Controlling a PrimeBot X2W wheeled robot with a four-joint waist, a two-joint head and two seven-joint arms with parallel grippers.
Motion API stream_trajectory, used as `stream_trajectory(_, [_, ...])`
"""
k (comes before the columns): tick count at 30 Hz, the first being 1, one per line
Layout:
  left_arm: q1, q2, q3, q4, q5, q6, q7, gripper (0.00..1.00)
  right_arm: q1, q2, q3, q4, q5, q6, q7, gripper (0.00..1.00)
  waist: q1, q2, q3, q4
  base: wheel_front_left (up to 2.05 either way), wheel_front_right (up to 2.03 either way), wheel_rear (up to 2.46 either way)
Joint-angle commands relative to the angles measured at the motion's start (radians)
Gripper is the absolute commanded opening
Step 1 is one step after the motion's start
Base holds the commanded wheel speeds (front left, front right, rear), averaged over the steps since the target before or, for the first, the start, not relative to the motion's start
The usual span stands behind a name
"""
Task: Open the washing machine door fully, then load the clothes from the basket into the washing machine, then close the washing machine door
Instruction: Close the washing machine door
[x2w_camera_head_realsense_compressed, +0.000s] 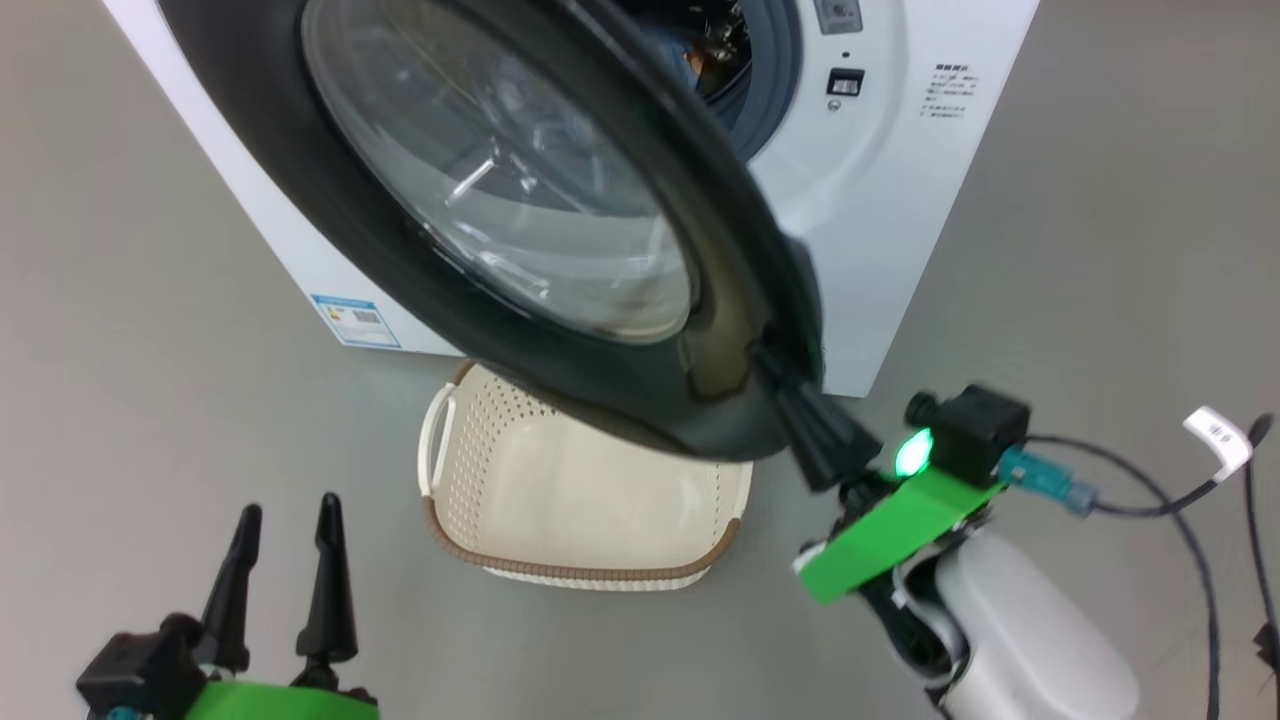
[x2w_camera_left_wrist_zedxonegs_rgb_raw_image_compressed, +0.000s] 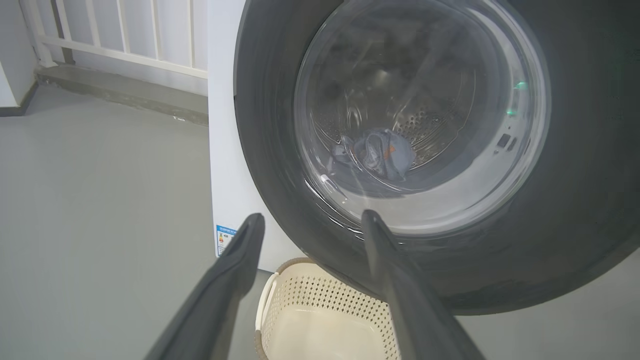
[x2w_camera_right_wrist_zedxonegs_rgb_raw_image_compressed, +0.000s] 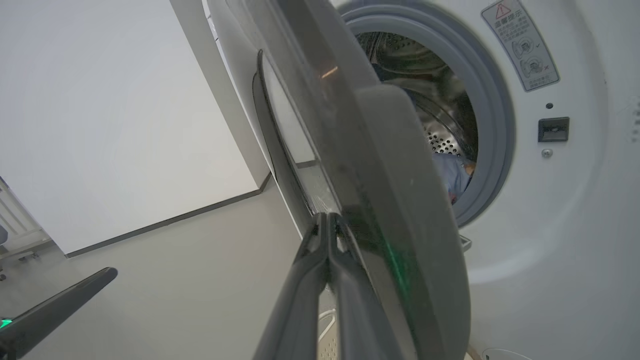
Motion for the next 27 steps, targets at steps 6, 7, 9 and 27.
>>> stream_trajectory(6, [-0.072, 0.007, 0.009, -0.025, -0.002, -0.003, -0.006, 1.00, -0.096, 0.010, -0.047, 0.011, -0.012, 0.001, -0.006, 0.00, 0.0000, 0.0000, 0.038, 0.023, 0.00, 0.00, 0.00])
stream_trajectory(7, [-0.078, 0.007, 0.007, -0.025, -0.002, -0.003, -0.006, 1.00, -0.107, 0.007, -0.057, 0.017, -0.013, 0.001, -0.006, 0.00, 0.0000, 0.0000, 0.045, 0.027, 0.00, 0.00, 0.00])
stream_trajectory(9, [-0.092, 0.007, 0.000, -0.026, -0.003, -0.003, -0.006, 1.00, -0.126, 0.003, -0.079, 0.029, -0.012, 0.001, -0.006, 0.00, 0.0000, 0.0000, 0.057, 0.035, 0.00, 0.00, 0.00])
stream_trajectory(27, [-0.193, 0.006, -0.045, -0.036, -0.018, -0.003, -0.006, 1.00, -0.331, -0.022, -0.245, 0.114, -0.035, 0.001, -0.006, 0.00, 0.0000, 0.0000, 0.190, 0.088, 0.00, 0.00, 0.00])
